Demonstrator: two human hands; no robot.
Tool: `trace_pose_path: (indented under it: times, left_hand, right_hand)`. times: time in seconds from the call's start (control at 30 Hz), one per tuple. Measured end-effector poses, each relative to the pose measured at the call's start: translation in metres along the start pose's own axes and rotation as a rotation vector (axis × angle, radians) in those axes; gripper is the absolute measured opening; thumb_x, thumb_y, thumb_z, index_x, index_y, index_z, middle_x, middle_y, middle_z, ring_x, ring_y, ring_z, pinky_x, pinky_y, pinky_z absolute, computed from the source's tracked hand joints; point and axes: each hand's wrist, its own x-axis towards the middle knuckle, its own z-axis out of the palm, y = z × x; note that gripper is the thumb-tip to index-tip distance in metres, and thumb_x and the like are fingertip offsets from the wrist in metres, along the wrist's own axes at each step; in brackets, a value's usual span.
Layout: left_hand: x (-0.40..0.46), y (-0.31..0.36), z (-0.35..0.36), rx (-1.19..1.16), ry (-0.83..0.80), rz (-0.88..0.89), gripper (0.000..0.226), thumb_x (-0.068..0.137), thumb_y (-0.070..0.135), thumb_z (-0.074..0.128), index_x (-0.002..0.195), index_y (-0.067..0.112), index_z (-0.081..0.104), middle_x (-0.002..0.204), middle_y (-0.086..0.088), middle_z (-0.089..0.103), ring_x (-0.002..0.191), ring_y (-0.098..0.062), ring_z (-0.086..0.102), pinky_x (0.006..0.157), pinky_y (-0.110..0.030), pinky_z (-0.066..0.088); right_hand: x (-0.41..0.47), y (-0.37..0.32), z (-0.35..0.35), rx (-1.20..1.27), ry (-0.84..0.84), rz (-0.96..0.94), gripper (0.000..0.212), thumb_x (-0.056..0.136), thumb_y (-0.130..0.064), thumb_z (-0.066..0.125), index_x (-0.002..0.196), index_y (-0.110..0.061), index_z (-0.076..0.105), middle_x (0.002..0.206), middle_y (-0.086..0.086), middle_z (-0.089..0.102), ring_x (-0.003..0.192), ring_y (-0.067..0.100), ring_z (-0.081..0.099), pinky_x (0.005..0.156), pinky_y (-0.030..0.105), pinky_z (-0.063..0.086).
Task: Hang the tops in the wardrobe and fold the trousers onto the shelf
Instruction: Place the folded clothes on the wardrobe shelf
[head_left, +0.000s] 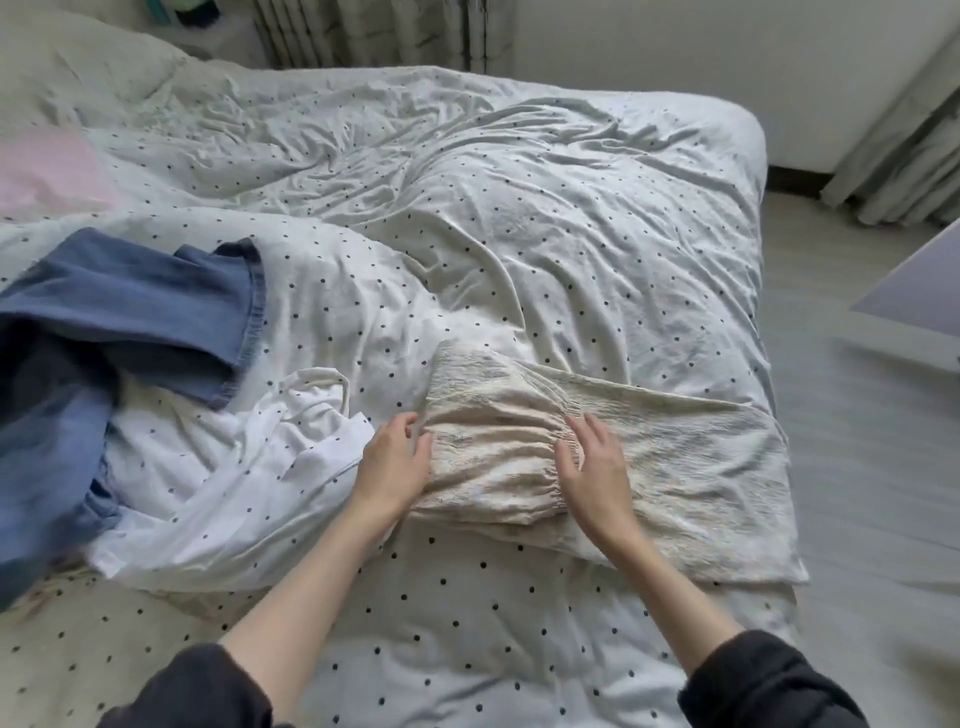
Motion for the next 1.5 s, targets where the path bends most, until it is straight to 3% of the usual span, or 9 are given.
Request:
trace_pose_path:
  times: [0.17, 0.4, 0.63, 0.8, 0.9, 1.07, 1.2, 1.37, 1.5]
  left_hand:
    - [0.012, -0.006, 0.002, -0.104, -0.16, -0.145, 0.042, 0.091, 0.043, 0.056, 0.119, 0.011, 0.055, 0.108, -0.007, 0.062, 0.098, -0.022, 0.057, 0.085, -0.032, 0.042]
    - [0.01, 0.008, -0.015, -0.547, -0.221, -0.182, 0.02, 0.086, 0.0, 0.06, 0.103, 0.011, 0.06, 0.094, -0.008, 0.066, 0.068, -0.014, 0.061, 0.044, -0.021, 0.047]
    - [-0.021, 0.007, -0.075, -0.58, -0.203, -0.079, 0.033, 0.086, -0.006, 0.056, 0.107, 0.019, 0.062, 0.09, -0.004, 0.07, 0.066, -0.01, 0.065, 0.051, -0.024, 0.052]
    - [-0.03, 0.009, -0.13, -0.547, -0.061, -0.058, 0.044, 0.085, -0.01, 0.05, 0.123, 0.01, 0.06, 0.096, -0.007, 0.069, 0.077, -0.017, 0.058, 0.058, -0.024, 0.048]
    - [-0.041, 0.029, -0.129, -0.487, -0.113, 0.011, 0.057, 0.084, -0.01, 0.048, 0.127, 0.027, 0.053, 0.09, 0.004, 0.069, 0.063, -0.005, 0.06, 0.052, -0.022, 0.047]
    - [-0.051, 0.073, -0.06, -0.133, -0.285, 0.245, 0.061, 0.085, 0.011, 0.058, 0.141, 0.029, 0.041, 0.103, 0.008, 0.063, 0.077, -0.006, 0.059, 0.07, -0.023, 0.051]
    - [-0.056, 0.083, -0.002, -0.253, -0.688, 0.142, 0.066, 0.088, 0.029, 0.065, 0.144, 0.031, 0.03, 0.095, -0.004, 0.061, 0.06, -0.011, 0.057, 0.05, -0.021, 0.05]
    - [-0.031, 0.028, 0.002, -0.18, -0.168, -0.073, 0.035, 0.089, 0.026, 0.06, 0.123, 0.015, 0.057, 0.105, -0.006, 0.061, 0.096, -0.023, 0.062, 0.082, -0.039, 0.055]
    - [-0.028, 0.014, 0.006, -0.107, -0.288, -0.178, 0.052, 0.089, 0.039, 0.061, 0.132, 0.014, 0.046, 0.119, -0.003, 0.057, 0.106, -0.022, 0.056, 0.094, -0.039, 0.048]
  right_hand:
    - [-0.012, -0.007, 0.028, -0.264, -0.033, -0.146, 0.043, 0.097, -0.026, 0.047, 0.14, -0.021, 0.044, 0.155, 0.005, 0.025, 0.143, 0.019, 0.019, 0.116, 0.033, 0.017]
    - [-0.01, -0.021, 0.023, -0.291, -0.169, -0.001, 0.058, 0.095, -0.032, 0.048, 0.147, -0.025, 0.026, 0.142, 0.012, 0.035, 0.13, 0.025, 0.034, 0.106, 0.037, 0.031]
    - [-0.021, -0.079, 0.025, -0.137, -0.419, -0.062, 0.069, 0.089, -0.034, 0.056, 0.148, -0.036, 0.019, 0.154, 0.008, 0.022, 0.136, 0.028, 0.032, 0.111, 0.043, 0.031]
    - [-0.032, -0.124, 0.041, 0.144, -0.652, -0.106, 0.069, 0.089, -0.024, 0.055, 0.15, -0.022, 0.022, 0.155, 0.004, 0.026, 0.133, 0.019, 0.038, 0.112, 0.039, 0.031]
    - [-0.033, -0.118, 0.033, 0.342, -0.721, -0.008, 0.061, 0.093, -0.01, 0.046, 0.149, -0.022, 0.025, 0.153, -0.001, 0.029, 0.133, 0.022, 0.04, 0.111, 0.04, 0.033]
    - [-0.029, -0.039, -0.008, 0.758, -0.518, 0.394, 0.049, 0.101, -0.043, 0.029, 0.142, -0.018, 0.038, 0.146, 0.006, 0.041, 0.129, 0.024, 0.043, 0.107, 0.044, 0.034]
    - [-0.03, 0.005, -0.043, 0.917, -0.233, 0.577, 0.054, 0.102, -0.047, 0.02, 0.137, -0.013, 0.043, 0.135, 0.001, 0.05, 0.112, 0.023, 0.052, 0.08, 0.041, 0.046]
    - [-0.035, 0.023, -0.038, 0.361, -0.189, 0.434, 0.052, 0.102, -0.033, 0.036, 0.149, -0.014, 0.024, 0.154, 0.003, 0.025, 0.139, 0.022, 0.028, 0.111, 0.043, 0.028]
    - [-0.043, 0.02, -0.016, -0.009, -0.046, 0.178, 0.043, 0.099, -0.025, 0.04, 0.141, -0.014, 0.041, 0.15, 0.005, 0.033, 0.139, 0.018, 0.026, 0.113, 0.034, 0.021]
